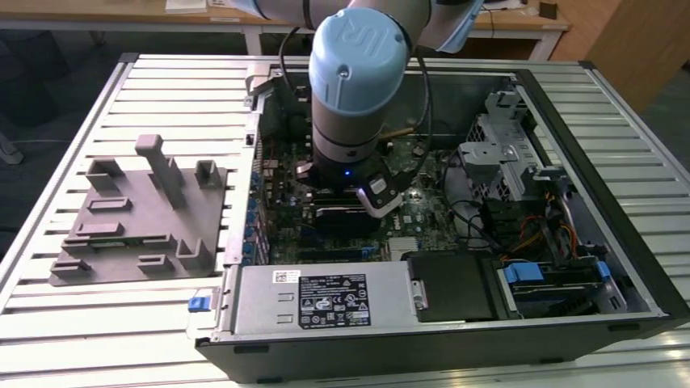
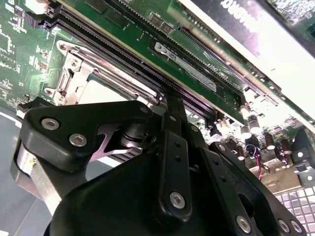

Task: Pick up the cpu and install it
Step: 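Install the second cpu locking lever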

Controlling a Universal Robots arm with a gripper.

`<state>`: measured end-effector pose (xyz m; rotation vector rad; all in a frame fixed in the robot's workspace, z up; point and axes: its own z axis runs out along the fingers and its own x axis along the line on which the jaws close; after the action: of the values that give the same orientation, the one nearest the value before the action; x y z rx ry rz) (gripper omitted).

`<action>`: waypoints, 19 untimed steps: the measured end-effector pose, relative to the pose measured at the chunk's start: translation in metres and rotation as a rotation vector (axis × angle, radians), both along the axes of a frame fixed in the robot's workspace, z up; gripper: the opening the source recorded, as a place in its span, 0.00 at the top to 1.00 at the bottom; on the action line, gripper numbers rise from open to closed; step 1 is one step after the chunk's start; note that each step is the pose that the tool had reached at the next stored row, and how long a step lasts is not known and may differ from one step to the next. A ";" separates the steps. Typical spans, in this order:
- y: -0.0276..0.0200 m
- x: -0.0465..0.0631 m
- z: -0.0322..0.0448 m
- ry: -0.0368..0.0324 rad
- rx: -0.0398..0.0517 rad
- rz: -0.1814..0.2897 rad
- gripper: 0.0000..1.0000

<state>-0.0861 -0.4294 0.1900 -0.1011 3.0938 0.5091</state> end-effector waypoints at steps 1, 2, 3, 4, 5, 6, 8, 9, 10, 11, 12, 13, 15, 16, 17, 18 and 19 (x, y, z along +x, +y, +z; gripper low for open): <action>0.0000 0.000 0.0000 0.0000 0.0033 0.000 0.89; 0.0000 0.000 0.0000 0.0000 0.0059 0.000 0.89; 0.0000 0.000 0.0000 0.0000 0.0082 0.000 0.89; 0.0001 0.000 0.0000 0.0000 0.0093 0.000 0.89; 0.0001 0.000 -0.0002 0.0000 0.0098 0.000 0.89; 0.0000 0.000 -0.0003 0.0000 0.0103 0.000 0.89; 0.0000 0.000 -0.0005 0.0001 0.0114 0.000 0.89; 0.0000 0.000 -0.0006 0.0001 0.0119 0.000 0.89; 0.0000 0.000 -0.0008 0.0001 0.0125 0.000 0.89; 0.0000 0.000 -0.0010 0.0000 0.0130 0.000 0.89; 0.0000 0.000 -0.0011 0.0000 0.0135 0.000 0.89; 0.0000 0.000 -0.0012 0.0001 0.0140 0.000 0.89; 0.0000 -0.001 -0.0014 0.0001 0.0150 0.000 0.89; 0.0001 -0.001 -0.0014 0.0000 0.0155 0.000 0.89; 0.0002 -0.001 -0.0015 0.0000 0.0159 0.000 0.89; 0.0002 -0.001 -0.0016 0.0000 0.0165 0.000 0.89; 0.0003 -0.001 -0.0018 0.0000 0.0170 0.000 0.89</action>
<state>-0.0876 -0.4291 0.1882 -0.1011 3.0888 0.5354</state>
